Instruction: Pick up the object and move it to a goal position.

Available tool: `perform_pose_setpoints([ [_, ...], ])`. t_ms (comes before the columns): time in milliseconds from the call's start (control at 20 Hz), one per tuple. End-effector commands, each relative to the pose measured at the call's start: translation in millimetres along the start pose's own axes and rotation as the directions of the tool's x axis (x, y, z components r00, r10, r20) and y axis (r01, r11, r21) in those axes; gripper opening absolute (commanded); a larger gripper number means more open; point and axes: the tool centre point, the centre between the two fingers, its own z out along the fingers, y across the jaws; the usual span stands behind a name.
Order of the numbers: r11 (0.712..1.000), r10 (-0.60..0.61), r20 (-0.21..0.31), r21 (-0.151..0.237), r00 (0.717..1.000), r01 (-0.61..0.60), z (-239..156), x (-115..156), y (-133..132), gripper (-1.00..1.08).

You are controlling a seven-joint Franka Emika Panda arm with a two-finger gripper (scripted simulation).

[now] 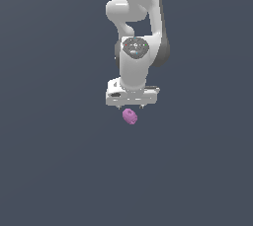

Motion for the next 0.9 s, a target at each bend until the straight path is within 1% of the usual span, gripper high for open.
perform_pose_setpoints([
  [0, 1.0, 0.0, 0.0, 0.0, 1.0, 0.0, 0, 0, 0, 1.0],
  [450, 0.999, -0.035, -0.021, -0.02, 0.999, 0.035, -7, 7, 14, 1.0],
  [850, 0.999, -0.034, -0.021, -0.02, 0.999, 0.034, -7, 7, 14, 1.0],
])
